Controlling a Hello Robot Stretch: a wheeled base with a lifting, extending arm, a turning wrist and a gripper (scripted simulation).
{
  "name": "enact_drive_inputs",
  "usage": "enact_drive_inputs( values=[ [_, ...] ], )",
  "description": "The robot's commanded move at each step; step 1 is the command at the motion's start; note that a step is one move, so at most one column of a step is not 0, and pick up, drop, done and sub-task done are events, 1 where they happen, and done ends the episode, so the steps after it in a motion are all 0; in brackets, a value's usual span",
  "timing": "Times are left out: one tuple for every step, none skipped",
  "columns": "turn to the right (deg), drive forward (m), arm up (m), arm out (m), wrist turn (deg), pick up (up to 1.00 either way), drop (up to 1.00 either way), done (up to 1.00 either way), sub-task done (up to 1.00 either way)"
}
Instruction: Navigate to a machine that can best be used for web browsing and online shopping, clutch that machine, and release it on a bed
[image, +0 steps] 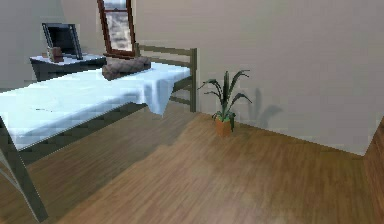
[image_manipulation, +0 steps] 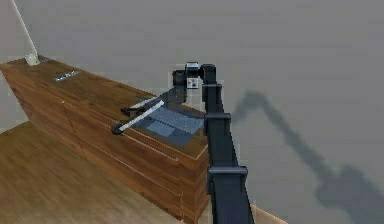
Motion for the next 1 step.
enact_drive_inputs(
  values=[
    [0.0,0.00,0.00,0.00,45.0,0.00,0.00,0.00,0.00]
  ],
)
